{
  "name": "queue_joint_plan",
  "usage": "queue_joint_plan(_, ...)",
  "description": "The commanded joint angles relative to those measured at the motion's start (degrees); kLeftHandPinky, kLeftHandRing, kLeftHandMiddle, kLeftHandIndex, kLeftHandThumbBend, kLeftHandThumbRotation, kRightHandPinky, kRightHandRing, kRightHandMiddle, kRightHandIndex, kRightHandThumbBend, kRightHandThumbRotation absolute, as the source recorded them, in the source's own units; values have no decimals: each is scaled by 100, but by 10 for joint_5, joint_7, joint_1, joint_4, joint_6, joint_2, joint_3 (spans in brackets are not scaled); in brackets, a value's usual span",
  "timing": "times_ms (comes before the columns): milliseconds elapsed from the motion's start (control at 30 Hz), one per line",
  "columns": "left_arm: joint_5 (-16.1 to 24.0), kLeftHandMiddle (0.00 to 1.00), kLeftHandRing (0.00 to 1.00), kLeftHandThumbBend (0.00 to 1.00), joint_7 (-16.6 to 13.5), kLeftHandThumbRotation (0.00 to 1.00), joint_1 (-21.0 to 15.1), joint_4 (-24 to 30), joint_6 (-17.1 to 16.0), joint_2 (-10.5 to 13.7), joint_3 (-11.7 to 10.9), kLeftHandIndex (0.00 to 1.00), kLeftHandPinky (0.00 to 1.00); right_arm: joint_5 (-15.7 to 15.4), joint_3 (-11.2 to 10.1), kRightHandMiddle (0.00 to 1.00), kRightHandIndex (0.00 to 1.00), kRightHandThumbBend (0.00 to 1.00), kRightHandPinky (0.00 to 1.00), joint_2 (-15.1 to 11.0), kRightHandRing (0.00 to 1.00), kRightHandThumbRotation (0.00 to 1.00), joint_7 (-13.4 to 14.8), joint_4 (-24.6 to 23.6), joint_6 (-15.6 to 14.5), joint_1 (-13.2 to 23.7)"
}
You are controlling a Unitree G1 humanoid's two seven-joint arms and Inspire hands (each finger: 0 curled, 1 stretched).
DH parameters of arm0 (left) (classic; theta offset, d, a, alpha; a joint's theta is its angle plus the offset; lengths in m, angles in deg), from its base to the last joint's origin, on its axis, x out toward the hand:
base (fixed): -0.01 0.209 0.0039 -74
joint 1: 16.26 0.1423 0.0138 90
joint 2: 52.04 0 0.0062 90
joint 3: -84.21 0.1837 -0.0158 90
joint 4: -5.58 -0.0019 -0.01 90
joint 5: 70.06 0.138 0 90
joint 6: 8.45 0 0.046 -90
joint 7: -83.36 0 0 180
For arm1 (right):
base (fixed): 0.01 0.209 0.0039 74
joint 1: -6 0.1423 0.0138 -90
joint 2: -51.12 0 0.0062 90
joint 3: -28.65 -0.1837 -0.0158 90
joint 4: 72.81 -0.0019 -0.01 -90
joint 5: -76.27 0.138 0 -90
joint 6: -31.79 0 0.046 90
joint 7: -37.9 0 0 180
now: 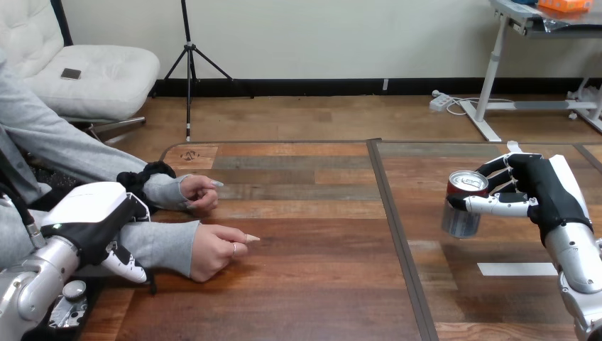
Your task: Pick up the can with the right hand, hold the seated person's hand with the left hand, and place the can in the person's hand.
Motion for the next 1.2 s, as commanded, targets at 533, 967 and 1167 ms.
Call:
queue_joint_plan(533, -24, 47, 40, 91, 22, 0, -16, 41, -10, -12, -4, 50, 34, 8, -6, 41, 45, 79, 32, -8, 37, 0, 12, -31, 15, 38)
queue_joint_plan(967, -26, 57, 53, 93, 38, 0, -16, 47, -10, -9, -2, 57, 46, 8, -7, 42, 45, 79, 32, -8, 36, 0, 14, -31, 11, 39)
queue_joint_plan(1167, -27, 62, 59, 93, 43, 0, -15, 52, -8, -9, -4, 60, 52, 11, -8, 41, 45, 79, 31, -8, 36, 0, 11, -32, 11, 40)
